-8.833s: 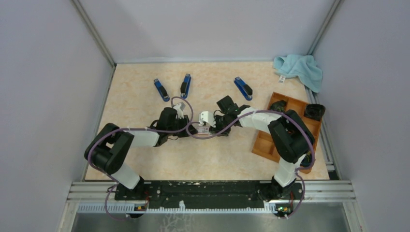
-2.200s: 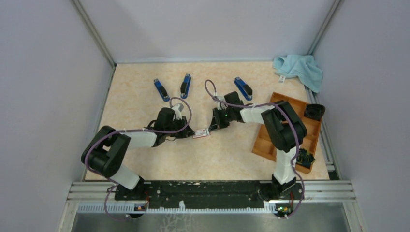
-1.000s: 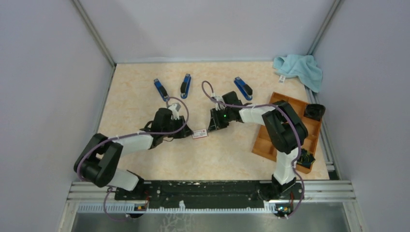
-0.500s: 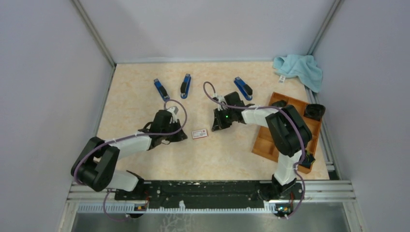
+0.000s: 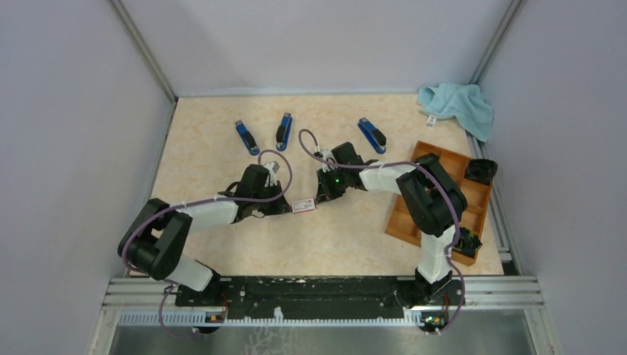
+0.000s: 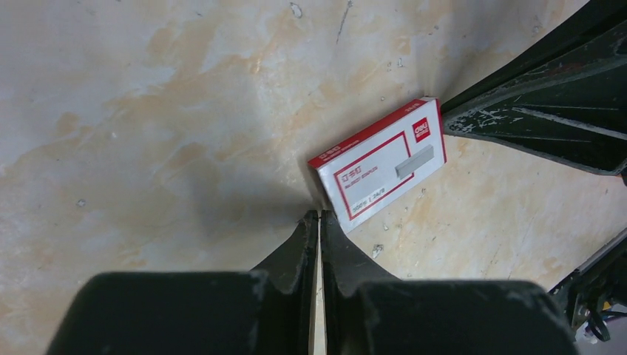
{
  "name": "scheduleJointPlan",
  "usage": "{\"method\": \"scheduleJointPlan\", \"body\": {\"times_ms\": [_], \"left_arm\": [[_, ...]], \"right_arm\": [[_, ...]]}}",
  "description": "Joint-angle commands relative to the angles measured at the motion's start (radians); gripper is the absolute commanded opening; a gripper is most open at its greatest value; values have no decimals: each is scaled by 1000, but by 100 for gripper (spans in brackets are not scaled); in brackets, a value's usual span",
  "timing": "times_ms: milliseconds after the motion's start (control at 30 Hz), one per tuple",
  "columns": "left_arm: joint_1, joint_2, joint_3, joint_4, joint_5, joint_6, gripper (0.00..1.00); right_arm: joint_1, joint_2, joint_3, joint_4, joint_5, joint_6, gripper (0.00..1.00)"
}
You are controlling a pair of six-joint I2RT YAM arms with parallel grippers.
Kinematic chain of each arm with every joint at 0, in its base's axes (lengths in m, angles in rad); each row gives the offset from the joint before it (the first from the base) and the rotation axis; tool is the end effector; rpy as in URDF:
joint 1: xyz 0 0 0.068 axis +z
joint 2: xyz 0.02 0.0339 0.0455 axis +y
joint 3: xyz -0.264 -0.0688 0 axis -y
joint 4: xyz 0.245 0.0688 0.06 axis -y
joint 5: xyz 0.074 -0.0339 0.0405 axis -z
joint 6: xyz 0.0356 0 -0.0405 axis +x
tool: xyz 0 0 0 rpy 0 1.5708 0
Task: Unload the staples from the stapler
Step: Close the staple box at the center of the board.
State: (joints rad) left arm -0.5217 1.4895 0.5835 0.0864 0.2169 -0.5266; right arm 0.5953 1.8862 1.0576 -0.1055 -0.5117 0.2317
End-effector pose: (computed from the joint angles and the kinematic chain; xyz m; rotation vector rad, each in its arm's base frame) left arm 0.2313 -0.1418 0.1413 0.1011 2.4985 -0.7285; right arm 0.3000 0.2242 0.1400 -0.6893 2.5122 0.9654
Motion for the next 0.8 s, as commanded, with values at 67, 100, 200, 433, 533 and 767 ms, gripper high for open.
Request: {"method": "scheduleJointPlan", "body": {"times_ms": [67, 100, 200, 433, 533, 767], "left_arm": [[-23, 48, 28, -13, 20, 8, 9], [-24, 52, 29, -10, 22, 8, 9], [-26, 62, 32, -4, 24, 7, 9], [-27, 80, 39, -3, 29, 12, 10], [-27, 83, 43, -8, 30, 14, 10], [-27, 91, 61, -31, 39, 28, 12]], "right_arm": [[24, 14, 40, 15, -2, 3, 0], [24, 13, 41, 14, -1, 3, 0], [24, 11, 39, 16, -6, 4, 0], [26, 14, 42, 18, -28, 13, 0], [26, 8, 43, 23, -42, 20, 0], [20, -12, 49, 2, -5, 4, 0]]}}
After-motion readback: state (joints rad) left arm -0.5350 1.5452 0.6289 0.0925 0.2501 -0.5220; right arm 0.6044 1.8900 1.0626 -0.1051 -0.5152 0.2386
